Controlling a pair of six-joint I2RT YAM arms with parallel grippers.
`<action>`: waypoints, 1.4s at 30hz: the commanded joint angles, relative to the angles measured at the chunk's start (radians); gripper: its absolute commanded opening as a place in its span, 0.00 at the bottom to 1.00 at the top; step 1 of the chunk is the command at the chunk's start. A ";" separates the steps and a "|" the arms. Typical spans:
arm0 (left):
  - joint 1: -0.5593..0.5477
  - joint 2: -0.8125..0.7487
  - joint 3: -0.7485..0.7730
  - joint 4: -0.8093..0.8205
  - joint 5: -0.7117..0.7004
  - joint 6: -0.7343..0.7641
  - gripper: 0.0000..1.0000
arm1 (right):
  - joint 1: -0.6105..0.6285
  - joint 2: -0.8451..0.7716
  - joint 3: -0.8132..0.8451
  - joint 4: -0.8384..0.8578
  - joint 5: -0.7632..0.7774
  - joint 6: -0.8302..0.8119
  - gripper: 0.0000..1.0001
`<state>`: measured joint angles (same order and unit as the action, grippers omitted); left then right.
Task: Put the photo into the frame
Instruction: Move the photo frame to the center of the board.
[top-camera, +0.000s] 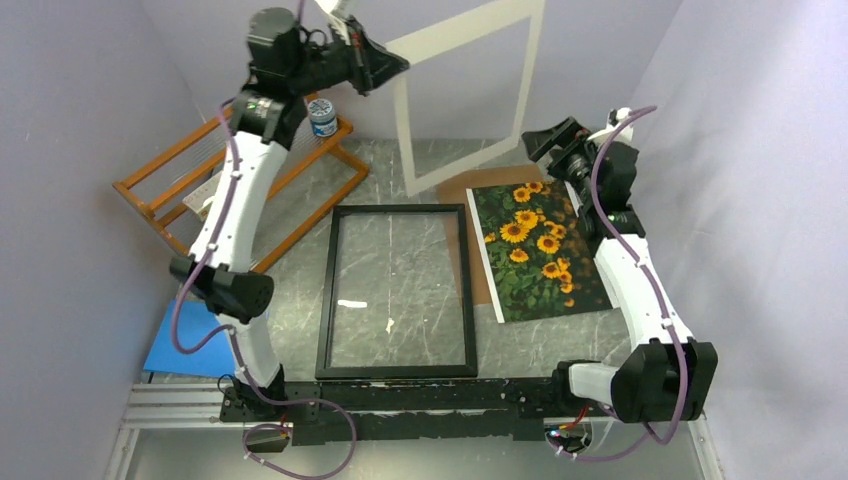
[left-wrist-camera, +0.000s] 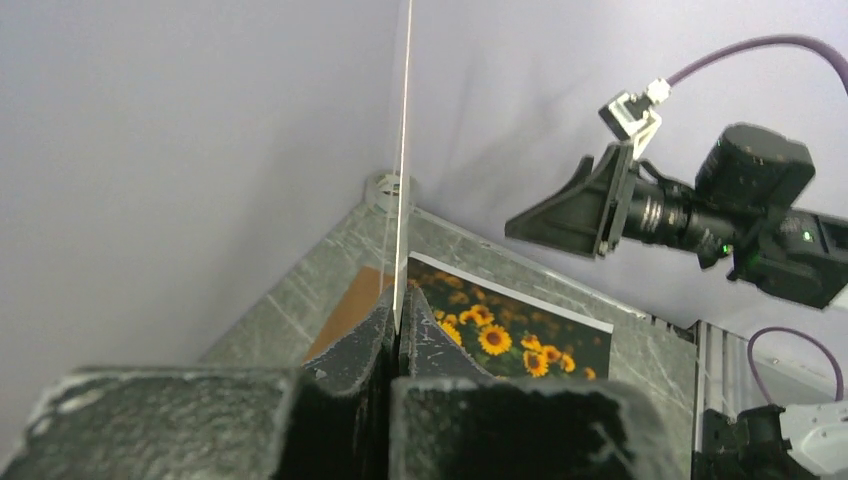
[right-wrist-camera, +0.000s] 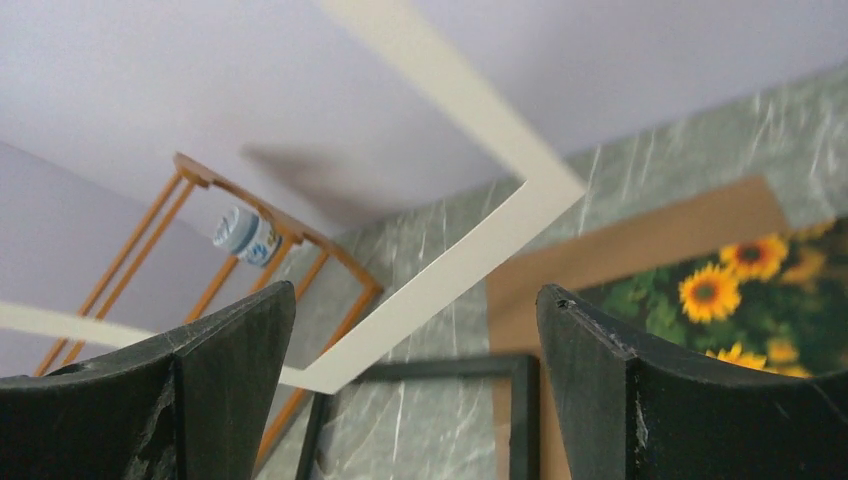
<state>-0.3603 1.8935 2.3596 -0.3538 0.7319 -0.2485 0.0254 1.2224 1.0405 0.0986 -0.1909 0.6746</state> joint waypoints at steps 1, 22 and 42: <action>0.037 -0.135 -0.010 -0.085 0.106 0.079 0.03 | -0.022 0.030 0.177 -0.037 -0.027 -0.126 0.94; 0.357 -0.278 -0.147 0.450 0.624 -0.573 0.03 | -0.064 0.176 0.390 0.284 -0.933 -0.021 0.84; 0.458 -0.294 -0.214 0.469 0.623 -0.604 0.03 | -0.031 0.133 0.314 0.339 -1.030 0.089 0.19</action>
<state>0.0818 1.6180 2.1559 0.0479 1.3312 -0.8101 -0.0051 1.4029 1.3796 0.3618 -1.1828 0.7368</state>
